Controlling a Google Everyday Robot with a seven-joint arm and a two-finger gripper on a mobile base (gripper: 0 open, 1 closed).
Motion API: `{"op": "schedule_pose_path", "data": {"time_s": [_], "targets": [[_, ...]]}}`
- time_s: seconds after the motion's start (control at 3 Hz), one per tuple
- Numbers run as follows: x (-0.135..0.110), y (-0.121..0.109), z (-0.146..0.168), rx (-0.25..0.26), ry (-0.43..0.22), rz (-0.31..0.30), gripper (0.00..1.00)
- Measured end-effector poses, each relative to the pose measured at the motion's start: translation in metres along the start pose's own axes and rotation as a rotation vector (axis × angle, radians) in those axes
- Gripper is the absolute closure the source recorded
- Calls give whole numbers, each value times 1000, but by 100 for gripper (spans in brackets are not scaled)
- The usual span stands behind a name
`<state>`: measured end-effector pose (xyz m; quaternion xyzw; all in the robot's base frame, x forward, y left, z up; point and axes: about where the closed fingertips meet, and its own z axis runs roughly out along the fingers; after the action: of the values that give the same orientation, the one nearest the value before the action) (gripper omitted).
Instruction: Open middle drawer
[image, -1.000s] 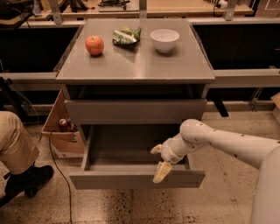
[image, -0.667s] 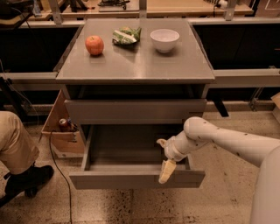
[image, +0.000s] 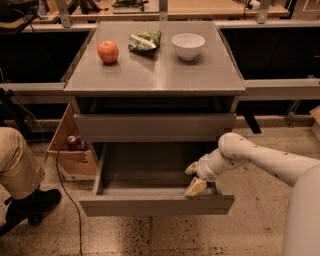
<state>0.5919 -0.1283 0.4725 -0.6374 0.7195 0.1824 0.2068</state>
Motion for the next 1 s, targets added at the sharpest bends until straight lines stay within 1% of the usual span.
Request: {"op": "schedule_pose_path", "data": {"time_s": [0.33, 0.67, 1.0], "targets": [[15, -7, -6, 18, 11, 28, 64], [29, -9, 0, 23, -20, 77, 88], [35, -11, 18, 36, -84, 136, 100]]}}
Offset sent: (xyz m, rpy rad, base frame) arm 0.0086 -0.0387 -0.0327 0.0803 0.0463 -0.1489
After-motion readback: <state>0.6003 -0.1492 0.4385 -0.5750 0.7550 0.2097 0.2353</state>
